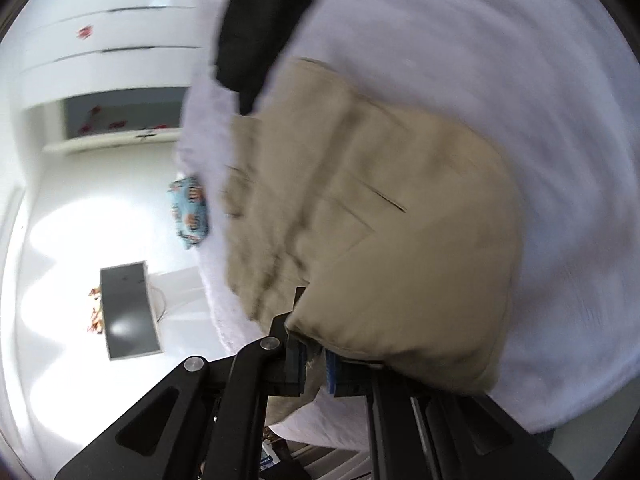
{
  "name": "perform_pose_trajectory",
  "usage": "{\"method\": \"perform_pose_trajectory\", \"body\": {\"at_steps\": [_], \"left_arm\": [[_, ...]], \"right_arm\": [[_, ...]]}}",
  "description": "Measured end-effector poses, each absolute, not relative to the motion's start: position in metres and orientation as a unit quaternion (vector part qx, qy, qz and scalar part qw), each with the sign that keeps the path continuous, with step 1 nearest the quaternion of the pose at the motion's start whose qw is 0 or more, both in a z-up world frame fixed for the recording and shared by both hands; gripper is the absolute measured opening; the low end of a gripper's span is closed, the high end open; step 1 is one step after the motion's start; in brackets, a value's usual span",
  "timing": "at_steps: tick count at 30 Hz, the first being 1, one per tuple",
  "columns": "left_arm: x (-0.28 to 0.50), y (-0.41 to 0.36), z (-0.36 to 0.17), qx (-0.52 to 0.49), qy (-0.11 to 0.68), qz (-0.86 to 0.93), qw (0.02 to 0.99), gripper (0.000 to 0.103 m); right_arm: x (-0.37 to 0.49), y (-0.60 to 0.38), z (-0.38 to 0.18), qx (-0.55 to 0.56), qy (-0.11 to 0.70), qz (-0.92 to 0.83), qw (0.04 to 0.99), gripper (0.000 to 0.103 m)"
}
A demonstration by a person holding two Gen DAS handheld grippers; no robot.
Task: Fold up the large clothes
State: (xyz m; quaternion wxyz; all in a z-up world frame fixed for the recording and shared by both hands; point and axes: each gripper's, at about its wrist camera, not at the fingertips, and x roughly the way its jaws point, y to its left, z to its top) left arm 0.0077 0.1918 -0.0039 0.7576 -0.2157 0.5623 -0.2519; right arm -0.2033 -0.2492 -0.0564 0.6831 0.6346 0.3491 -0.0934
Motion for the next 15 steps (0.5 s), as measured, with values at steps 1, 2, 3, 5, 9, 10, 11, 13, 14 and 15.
{"method": "perform_pose_trajectory", "body": {"at_steps": [1,2,3,5,9,10,11,13,14,15], "left_arm": [[0.023,0.183,0.005,-0.208,0.553,-0.254,0.766,0.012],[0.037,0.174,0.012,-0.200,0.546,-0.254,0.773,0.012],[0.051,0.164,0.018,-0.191,0.539,-0.252,0.781,0.012],[0.080,0.144,0.025,-0.176,0.527,-0.243,0.795,0.012],[0.142,0.107,0.025,-0.147,0.516,-0.209,0.817,0.013],[0.151,0.100,0.020,-0.139,0.516,-0.203,0.820,0.013],[0.164,0.092,0.013,-0.133,0.518,-0.193,0.823,0.013],[0.187,0.083,-0.007,-0.123,0.528,-0.170,0.823,0.013],[0.198,0.078,-0.019,-0.120,0.534,-0.162,0.822,0.013],[0.204,0.075,-0.029,-0.116,0.538,-0.156,0.820,0.013]], "right_arm": [[-0.190,-0.260,-0.049,0.625,0.353,-0.087,0.691,0.008],[-0.170,-0.272,-0.040,0.614,0.356,-0.078,0.700,0.008],[-0.157,-0.279,-0.033,0.607,0.359,-0.073,0.705,0.008],[-0.123,-0.298,-0.022,0.590,0.366,-0.064,0.717,0.008],[-0.055,-0.333,-0.014,0.561,0.381,-0.054,0.733,0.008],[-0.040,-0.340,-0.017,0.558,0.384,-0.052,0.734,0.008],[-0.021,-0.347,-0.023,0.551,0.392,-0.053,0.735,0.008],[-0.002,-0.356,-0.035,0.541,0.405,-0.059,0.735,0.008],[0.011,-0.359,-0.045,0.537,0.412,-0.065,0.733,0.008],[0.022,-0.362,-0.056,0.534,0.417,-0.072,0.732,0.008]]}}
